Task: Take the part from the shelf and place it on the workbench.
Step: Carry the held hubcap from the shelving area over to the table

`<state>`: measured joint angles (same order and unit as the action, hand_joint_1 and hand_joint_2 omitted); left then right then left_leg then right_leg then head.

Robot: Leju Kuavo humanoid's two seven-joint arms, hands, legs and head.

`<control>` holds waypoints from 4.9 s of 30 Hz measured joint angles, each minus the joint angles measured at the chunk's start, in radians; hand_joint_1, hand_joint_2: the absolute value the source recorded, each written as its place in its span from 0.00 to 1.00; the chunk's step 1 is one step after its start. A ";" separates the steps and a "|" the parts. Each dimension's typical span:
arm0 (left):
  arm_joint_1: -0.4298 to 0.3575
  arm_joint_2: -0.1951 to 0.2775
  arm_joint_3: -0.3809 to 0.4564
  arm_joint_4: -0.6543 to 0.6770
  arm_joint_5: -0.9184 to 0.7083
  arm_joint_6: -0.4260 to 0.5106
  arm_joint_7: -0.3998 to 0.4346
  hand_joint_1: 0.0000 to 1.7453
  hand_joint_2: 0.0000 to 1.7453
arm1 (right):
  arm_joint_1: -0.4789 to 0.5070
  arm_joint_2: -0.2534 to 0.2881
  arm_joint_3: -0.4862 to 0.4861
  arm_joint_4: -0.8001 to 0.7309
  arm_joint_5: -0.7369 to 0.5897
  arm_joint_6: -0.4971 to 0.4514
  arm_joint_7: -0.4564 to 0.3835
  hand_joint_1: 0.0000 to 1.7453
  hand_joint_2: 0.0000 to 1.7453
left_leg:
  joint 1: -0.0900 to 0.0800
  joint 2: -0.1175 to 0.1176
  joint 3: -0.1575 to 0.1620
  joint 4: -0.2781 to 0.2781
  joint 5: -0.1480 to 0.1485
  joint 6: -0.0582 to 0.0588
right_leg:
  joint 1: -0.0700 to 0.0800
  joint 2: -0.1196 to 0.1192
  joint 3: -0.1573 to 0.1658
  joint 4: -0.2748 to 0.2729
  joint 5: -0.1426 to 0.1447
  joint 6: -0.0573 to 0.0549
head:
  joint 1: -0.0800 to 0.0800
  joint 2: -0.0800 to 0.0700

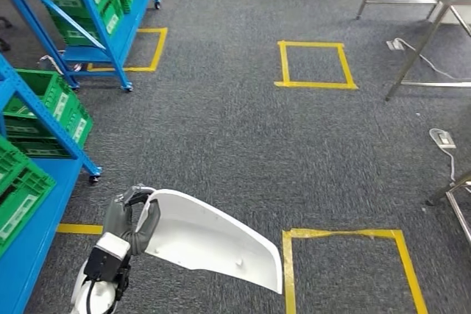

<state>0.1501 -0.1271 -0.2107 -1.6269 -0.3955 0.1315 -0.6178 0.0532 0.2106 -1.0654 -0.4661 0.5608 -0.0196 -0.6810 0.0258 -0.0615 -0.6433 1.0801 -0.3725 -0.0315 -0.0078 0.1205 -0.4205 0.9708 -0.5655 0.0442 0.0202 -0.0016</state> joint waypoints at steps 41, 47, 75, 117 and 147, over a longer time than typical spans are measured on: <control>0.021 0.011 -0.003 0.003 -0.012 0.001 -0.008 1.00 1.00 | -0.010 0.025 -0.076 -0.017 0.104 0.027 0.017 0.00 0.00 | -0.019 0.105 0.078 -0.056 -0.108 0.055 | 0.001 -0.120 -0.353 0.309 0.069 0.022 | 0.029 0.000; 0.022 0.011 -0.002 0.003 -0.013 0.002 -0.009 1.00 1.00 | -0.015 0.031 -0.078 -0.021 0.122 0.029 0.020 0.00 0.00 | -0.024 0.154 0.100 -0.060 -0.124 0.022 | 0.007 -0.160 -0.208 0.078 0.134 0.003 | 0.025 0.000; 0.028 0.007 0.007 0.001 -0.009 -0.034 0.001 1.00 1.00 | -0.031 0.042 -0.172 -0.024 0.247 0.016 0.054 0.00 0.00 | -0.024 0.140 0.102 -0.072 -0.110 0.035 | 0.002 -0.173 -0.199 0.085 0.128 0.018 | 0.016 0.000; 0.031 0.005 0.003 0.002 -0.009 -0.033 0.002 1.00 1.00 | -0.034 0.046 -0.186 -0.015 0.248 0.016 0.054 0.00 0.00 | -0.019 0.065 -0.034 0.197 -0.206 0.008 | -0.001 -0.069 -0.174 0.057 0.127 -0.034 | -0.001 0.000; -0.004 -0.008 0.004 0.027 0.015 -0.048 0.054 1.00 1.00 | -0.022 0.071 -0.179 -0.028 0.322 0.089 0.069 0.00 0.00 | -0.013 0.096 0.205 -0.229 -0.064 0.066 | -0.014 -0.117 -0.197 0.126 0.118 0.027 | 0.013 0.000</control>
<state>0.1466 -0.1355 -0.2068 -1.6004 -0.3800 0.0834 -0.5643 0.0307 0.2818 -1.2447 -0.4936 0.8832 0.0690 -0.6124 0.0128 0.0341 -0.4382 0.8512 -0.4366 0.0341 -0.0217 0.0040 -0.6171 1.0964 -0.4474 0.0714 0.0334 -0.0017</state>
